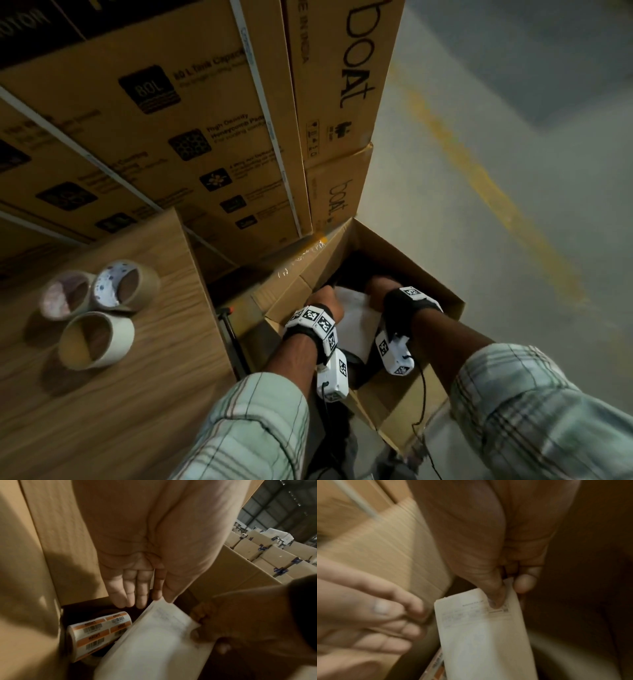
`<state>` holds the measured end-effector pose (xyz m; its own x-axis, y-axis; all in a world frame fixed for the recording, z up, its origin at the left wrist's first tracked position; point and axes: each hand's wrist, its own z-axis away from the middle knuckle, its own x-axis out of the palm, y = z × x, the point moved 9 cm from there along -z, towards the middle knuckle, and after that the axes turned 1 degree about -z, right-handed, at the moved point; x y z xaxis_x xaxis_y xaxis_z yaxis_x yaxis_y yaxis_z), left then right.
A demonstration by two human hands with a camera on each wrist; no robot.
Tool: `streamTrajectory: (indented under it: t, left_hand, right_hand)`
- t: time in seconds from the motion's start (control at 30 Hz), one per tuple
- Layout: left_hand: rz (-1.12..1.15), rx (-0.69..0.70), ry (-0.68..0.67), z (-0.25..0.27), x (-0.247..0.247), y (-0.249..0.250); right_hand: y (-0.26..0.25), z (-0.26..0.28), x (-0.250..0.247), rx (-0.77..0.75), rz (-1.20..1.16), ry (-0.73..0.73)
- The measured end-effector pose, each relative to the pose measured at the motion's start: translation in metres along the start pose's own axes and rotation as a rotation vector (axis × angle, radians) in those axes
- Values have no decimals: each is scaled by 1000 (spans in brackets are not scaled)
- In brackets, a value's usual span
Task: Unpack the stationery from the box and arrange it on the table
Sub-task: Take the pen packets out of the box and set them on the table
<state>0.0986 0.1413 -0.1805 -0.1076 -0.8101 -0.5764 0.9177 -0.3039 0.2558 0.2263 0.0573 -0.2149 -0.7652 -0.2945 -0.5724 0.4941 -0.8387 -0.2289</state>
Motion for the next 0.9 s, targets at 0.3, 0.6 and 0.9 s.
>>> streamTrajectory:
  t: [0.3, 0.6, 0.9]
  left_hand:
    - [279, 150, 45, 38, -37, 26]
    - [323, 319, 261, 122, -67, 44]
    - [521, 351, 527, 233, -70, 0]
  right_hand:
    - [-29, 109, -118, -248, 47, 309]
    - [-23, 202, -158, -429, -156, 515]
    - [-15, 279, -80, -568, -403, 265]
